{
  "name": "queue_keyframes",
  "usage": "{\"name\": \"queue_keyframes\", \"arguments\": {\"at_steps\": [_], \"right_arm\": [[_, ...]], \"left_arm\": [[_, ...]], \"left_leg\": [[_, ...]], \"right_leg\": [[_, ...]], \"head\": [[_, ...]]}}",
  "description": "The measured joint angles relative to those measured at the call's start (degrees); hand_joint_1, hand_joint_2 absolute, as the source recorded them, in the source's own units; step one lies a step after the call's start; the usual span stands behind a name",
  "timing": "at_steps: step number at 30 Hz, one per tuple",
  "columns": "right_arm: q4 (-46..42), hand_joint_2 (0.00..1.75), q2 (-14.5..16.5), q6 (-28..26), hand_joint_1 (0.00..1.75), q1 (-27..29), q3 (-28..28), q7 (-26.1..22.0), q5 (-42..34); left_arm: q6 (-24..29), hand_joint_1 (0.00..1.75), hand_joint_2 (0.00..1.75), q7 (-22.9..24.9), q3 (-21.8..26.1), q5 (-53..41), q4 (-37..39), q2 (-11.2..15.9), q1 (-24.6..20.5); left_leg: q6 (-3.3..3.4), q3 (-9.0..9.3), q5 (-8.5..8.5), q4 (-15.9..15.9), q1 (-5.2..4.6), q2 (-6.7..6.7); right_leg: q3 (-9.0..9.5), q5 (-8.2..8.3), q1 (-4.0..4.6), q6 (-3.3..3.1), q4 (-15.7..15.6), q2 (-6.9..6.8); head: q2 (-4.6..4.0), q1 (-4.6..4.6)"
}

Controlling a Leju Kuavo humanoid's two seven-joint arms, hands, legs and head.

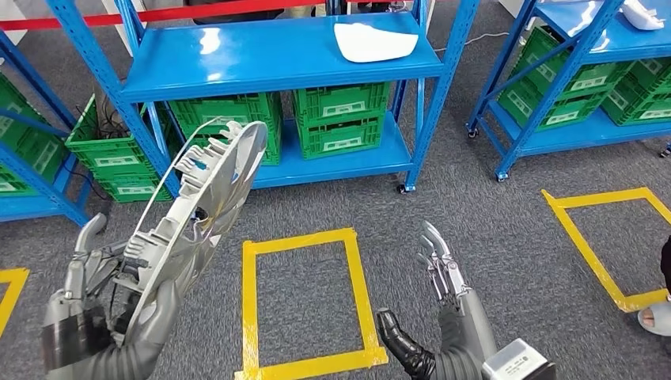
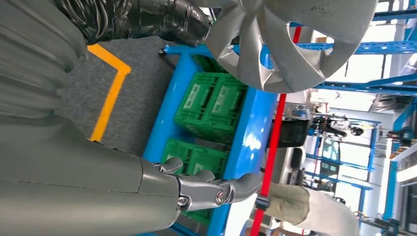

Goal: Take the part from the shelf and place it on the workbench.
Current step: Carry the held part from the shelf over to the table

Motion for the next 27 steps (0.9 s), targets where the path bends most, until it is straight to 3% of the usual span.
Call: {"name": "queue_keyframes", "arguments": {"at_steps": [1, 2, 3, 5, 7, 11, 18, 20, 21, 22, 23, 24, 25, 26, 27], "right_arm": [[0.0, 1.75, 0.0, 0.0, 0.00, 0.0, 0.0, 0.0, -0.1], [0.0, 1.75, 0.0, 0.1, 0.00, -0.1, 0.0, 0.0, -0.1], [0.0, 1.75, 0.0, 0.1, 0.00, -0.2, 0.0, 0.0, -0.1], [0.0, 1.75, 0.0, 0.2, 0.00, -0.4, 0.0, 0.1, -0.1], [-0.1, 1.75, 0.0, 0.3, 0.00, -0.5, 0.0, 0.1, -0.1], [-0.1, 1.75, 0.0, 0.3, 0.00, -0.5, 0.0, 0.2, -0.1], [-0.1, 1.75, 0.0, 0.3, 0.00, -0.5, 0.0, 0.2, -0.1], [-0.1, 1.75, 0.0, 0.3, 0.00, -0.5, 0.0, 0.3, -0.1], [0.0, 1.75, 0.0, 0.3, 0.00, -0.4, 0.0, 0.2, -0.1], [0.0, 1.75, 0.0, 0.3, 0.00, -0.4, 0.0, 0.2, -0.2], [0.0, 1.75, 0.0, 0.2, 0.00, -0.3, 0.0, 0.1, -0.2], [0.0, 1.75, 0.0, 0.2, 0.00, -0.2, 0.0, 0.0, -0.2], [0.0, 1.75, 0.0, 0.1, 0.00, -0.1, 0.0, -0.1, -0.2], [0.0, 1.75, 0.0, 0.0, 0.00, 0.1, 0.0, -0.1, -0.2], [0.0, 1.75, -0.1, -0.2, 0.00, 0.2, 0.0, 0.0, -0.1]], "left_arm": [[0.0, 1.75, 1.75, 0.0, 0.0, 0.0, 0.0, 0.0, 0.0], [0.0, 1.75, 1.75, 0.0, 0.0, 0.0, 0.0, 0.0, 0.0], [0.0, 1.75, 1.75, 0.0, 0.0, 0.0, 0.0, 0.0, 0.0], [0.0, 1.75, 1.75, 0.0, 0.0, 0.0, -0.1, 0.0, 0.0], [0.0, 1.75, 1.75, 0.0, 0.0, 0.0, -0.2, 0.0, -0.1], [0.0, 1.75, 1.75, 0.0, -0.1, 0.0, -0.2, 0.0, -0.2], [0.0, 1.75, 1.75, 0.0, -0.1, 0.0, -0.2, 0.0, -0.2], [0.0, 1.75, 1.75, 0.0, -0.1, 0.0, -0.2, 0.0, -0.1], [0.0, 1.75, 1.75, 0.0, -0.2, 0.0, -0.2, 0.1, 0.0], [0.0, 1.75, 1.75, 0.0, -0.2, 0.0, -0.2, 0.1, 0.1], [0.0, 1.75, 1.75, 0.0, -0.2, 0.0, -0.2, 0.2, 0.2], [0.0, 1.75, 1.75, 0.0, -0.3, 0.0, -0.2, 0.2, 0.2], [0.0, 1.75, 1.75, 0.0, -0.3, 0.0, -0.2, 0.3, 0.2], [0.0, 1.75, 1.75, 0.0, -0.3, 0.0, -0.2, 0.2, 0.2], [0.0, 1.75, 1.75, 0.0, -0.3, 0.0, -0.2, 0.2, 0.2]], "left_leg": [[-0.13, -1.37, 0.65, 0.7, 0.07, 0.02], [-0.28, -2.78, 1.23, 1.5, 0.16, 0.02], [-0.48, -4.23, 1.74, 2.2, 0.20, 0.02], [-1.03, -6.28, 2.61, 3.5, 0.18, 0.01], [-1.62, -7.19, 3.65, 4.0, 0.19, 0.04], [-2.31, -7.60, 4.89, 3.9, 0.24, -0.04], [-2.39, -7.68, 4.94, 3.9, 0.24, -0.07], [-2.84, -8.83, 0.21, 7.3, 0.49, -0.30], [-3.13, -8.62, -1.55, 11.1, 0.75, -0.42], [-3.28, -5.35, -3.80, 11.1, 0.95, -0.56], [-2.95, -1.60, -4.23, 8.7, 0.92, -0.64], [-2.43, 2.21, -3.53, 5.3, 0.98, -0.61], [-1.75, 4.93, -3.73, 0.3, 0.91, -0.55], [-1.12, 4.44, -3.23, -0.9, 0.89, -0.45], [-0.76, 3.70, -2.51, -0.9, 1.00, -0.30]], "right_leg": [[1.17, 1.56, -0.10, 0.11, 0.7, 0.00], [3.17, 3.34, -0.19, 0.19, -0.5, 0.00], [5.76, 3.94, -0.28, 0.21, -3.5, 0.01], [11.64, 1.94, -0.16, -0.16, -11.5, 0.08], [14.19, -0.09, 0.22, -0.90, -15.9, 0.15], [12.56, 0.65, 0.19, -1.90, -16.5, 0.08], [12.47, 0.90, 0.08, -2.05, -16.6, -0.05], [11.54, 2.01, -0.05, -2.64, -16.7, -0.32], [9.78, 3.61, -0.10, -2.82, -16.6, -0.43], [7.58, 5.65, -0.07, -2.81, -16.5, -0.49], [5.69, 8.15, -0.09, -2.23, -16.7, -0.48], [3.86, 10.29, -0.18, -1.56, -16.8, -0.42], [2.99, 10.61, -0.25, -0.91, -16.6, -0.34], [2.34, 9.44, -0.38, -0.42, -15.7, -0.30], [1.65, 6.55, -0.43, -0.25, -13.4, -0.24]], "head": [[0.00, 0.15], [0.00, 0.33], [0.00, 0.54], [0.00, 0.89], [0.00, 0.96], [0.00, 0.93], [0.00, 0.91], [0.00, 0.39], [0.00, -0.14], [0.00, -0.74], [0.00, -1.08], [0.00, -1.38], [0.00, -1.37], [0.00, -1.15], [0.00, -0.90]]}}
